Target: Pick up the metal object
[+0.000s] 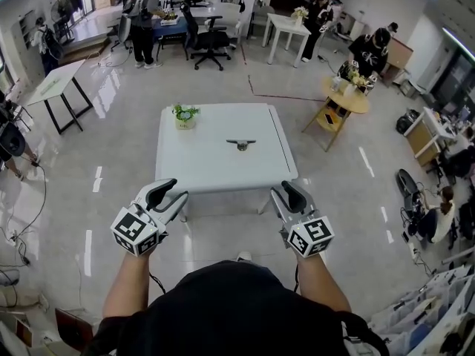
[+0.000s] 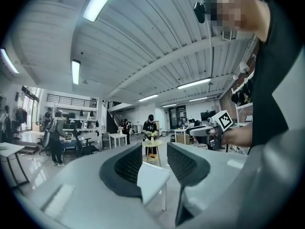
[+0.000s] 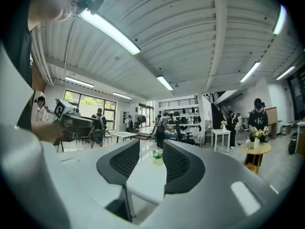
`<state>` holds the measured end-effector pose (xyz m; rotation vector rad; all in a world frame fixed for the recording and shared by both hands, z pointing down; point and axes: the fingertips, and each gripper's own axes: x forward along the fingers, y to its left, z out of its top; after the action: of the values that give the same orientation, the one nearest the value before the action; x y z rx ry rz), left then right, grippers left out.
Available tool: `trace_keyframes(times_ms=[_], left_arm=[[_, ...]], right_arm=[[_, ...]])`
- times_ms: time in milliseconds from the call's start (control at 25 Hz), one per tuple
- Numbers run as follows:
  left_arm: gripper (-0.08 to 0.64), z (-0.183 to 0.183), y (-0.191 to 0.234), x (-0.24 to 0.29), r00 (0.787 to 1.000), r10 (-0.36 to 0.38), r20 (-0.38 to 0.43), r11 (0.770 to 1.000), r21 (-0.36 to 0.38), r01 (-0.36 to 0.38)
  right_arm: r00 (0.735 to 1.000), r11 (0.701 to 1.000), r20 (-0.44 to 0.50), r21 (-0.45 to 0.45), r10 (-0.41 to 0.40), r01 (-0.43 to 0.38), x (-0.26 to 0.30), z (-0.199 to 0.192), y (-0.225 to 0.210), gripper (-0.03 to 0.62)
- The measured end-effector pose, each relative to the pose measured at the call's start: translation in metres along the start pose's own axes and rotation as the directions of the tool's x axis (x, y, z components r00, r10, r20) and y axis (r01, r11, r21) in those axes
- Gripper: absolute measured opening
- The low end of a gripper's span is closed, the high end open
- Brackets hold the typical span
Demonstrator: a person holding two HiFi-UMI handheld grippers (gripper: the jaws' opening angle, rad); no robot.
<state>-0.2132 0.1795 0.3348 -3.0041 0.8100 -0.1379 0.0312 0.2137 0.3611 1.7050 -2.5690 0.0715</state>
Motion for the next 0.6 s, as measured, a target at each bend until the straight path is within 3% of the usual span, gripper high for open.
trace_keyframes(times_ms=[600], left_arm=[[0.238,-0.018,0.014,0.05,0.999,0.007,-0.054,1.0,-0.022,-0.008]], right_arm=[[1.0,0.999,-0.013,0.04,0.019,-0.019,0.016,-0.018,-0.041,0.255]])
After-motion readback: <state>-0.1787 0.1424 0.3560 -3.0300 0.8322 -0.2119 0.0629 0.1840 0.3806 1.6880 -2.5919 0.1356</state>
